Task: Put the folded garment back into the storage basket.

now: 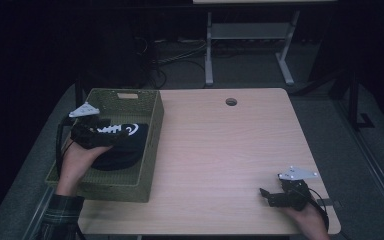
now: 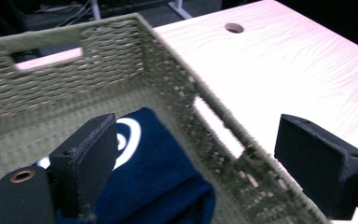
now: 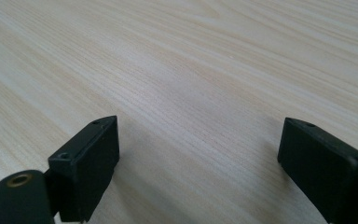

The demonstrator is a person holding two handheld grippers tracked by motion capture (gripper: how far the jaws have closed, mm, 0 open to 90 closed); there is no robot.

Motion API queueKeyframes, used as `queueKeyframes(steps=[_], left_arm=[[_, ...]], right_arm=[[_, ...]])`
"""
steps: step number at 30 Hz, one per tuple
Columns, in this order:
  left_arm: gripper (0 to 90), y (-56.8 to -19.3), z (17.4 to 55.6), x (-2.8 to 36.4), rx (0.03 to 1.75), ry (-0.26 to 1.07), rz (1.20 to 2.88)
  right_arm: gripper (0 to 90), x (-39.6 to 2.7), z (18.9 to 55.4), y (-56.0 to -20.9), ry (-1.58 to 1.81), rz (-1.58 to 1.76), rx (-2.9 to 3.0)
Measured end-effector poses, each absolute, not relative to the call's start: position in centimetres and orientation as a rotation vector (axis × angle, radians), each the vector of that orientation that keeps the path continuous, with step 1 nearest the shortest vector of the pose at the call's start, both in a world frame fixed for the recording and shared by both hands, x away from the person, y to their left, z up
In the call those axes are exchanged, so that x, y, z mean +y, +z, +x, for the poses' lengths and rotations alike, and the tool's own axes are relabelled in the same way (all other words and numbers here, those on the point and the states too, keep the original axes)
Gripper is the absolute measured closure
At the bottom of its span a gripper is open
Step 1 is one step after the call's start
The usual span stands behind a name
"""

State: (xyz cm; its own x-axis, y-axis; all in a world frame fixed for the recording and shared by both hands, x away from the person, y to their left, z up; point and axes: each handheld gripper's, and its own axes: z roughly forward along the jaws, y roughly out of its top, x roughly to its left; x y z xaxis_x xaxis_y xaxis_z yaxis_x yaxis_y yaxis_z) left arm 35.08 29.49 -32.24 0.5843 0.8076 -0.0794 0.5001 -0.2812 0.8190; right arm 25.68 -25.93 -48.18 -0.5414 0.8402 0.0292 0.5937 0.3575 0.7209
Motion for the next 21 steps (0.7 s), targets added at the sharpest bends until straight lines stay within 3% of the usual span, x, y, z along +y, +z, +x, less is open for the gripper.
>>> queueKeyframes(steps=[21], left_arm=[[13.4, -33.4, 33.5, 21.3, 0.907, 0.369, 1.929]], right_arm=[[12.2, -25.9, 25.7, -48.2, 0.994, 1.261, 2.279]])
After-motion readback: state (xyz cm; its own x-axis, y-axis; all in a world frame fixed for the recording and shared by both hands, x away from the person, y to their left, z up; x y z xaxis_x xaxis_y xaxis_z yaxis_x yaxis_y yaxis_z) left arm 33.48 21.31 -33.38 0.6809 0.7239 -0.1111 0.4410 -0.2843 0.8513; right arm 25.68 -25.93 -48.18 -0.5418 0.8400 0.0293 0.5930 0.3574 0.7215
